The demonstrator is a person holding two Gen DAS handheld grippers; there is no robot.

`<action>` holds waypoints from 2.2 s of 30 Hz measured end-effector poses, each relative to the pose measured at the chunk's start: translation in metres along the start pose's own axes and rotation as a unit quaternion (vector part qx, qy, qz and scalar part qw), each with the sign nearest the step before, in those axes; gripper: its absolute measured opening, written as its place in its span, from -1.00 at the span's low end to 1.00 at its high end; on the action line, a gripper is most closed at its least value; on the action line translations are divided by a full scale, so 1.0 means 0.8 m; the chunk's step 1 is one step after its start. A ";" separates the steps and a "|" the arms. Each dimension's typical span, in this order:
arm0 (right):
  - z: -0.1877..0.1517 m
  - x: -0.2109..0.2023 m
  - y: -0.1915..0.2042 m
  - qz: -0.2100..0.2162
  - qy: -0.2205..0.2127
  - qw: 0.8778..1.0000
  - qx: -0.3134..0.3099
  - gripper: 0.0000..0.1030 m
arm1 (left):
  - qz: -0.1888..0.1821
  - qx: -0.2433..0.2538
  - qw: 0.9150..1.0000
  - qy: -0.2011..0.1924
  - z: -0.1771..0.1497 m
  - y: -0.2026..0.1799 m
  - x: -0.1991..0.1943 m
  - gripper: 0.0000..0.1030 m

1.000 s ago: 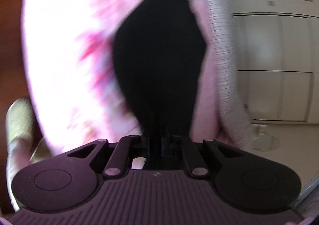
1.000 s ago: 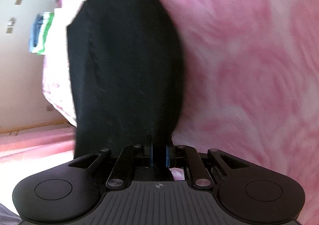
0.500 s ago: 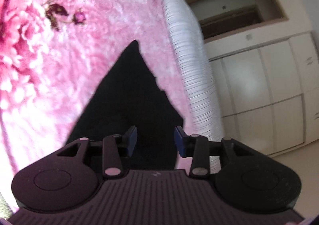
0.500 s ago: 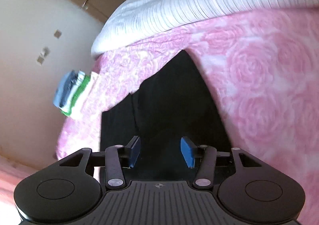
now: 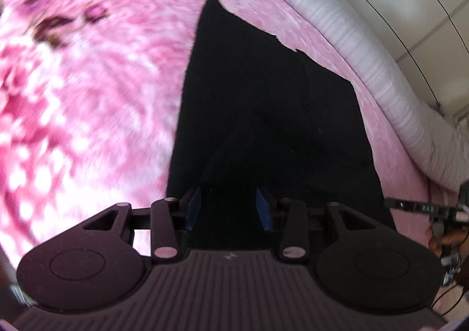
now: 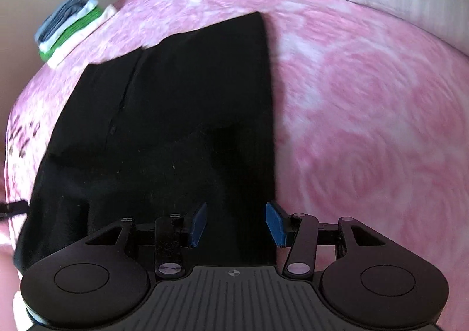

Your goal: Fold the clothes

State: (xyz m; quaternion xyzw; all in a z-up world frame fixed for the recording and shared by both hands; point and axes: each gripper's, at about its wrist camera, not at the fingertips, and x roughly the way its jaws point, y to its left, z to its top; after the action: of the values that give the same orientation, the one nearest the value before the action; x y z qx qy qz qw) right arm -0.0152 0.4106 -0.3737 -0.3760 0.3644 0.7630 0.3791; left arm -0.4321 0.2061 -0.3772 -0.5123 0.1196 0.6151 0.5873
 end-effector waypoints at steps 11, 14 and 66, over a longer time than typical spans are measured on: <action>0.002 0.019 -0.004 0.025 0.006 0.999 0.020 -0.49 | 0.018 0.032 0.999 0.007 0.004 -0.001 0.019 -0.60; 0.002 0.018 -0.004 0.026 0.004 0.999 0.023 -0.25 | 0.010 0.039 0.999 0.010 0.005 -0.003 0.022 -0.42; 0.013 0.029 0.022 -0.079 -0.046 0.996 -0.007 -0.71 | 0.052 0.078 0.994 -0.047 0.019 -0.001 0.012 -0.77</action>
State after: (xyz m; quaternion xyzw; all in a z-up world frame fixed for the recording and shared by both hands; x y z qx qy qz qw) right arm -0.0437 0.4183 -0.3841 -0.3703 0.3103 0.7501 0.4516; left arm -0.4366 0.2234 -0.3770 -0.4283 0.1662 0.6571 0.5976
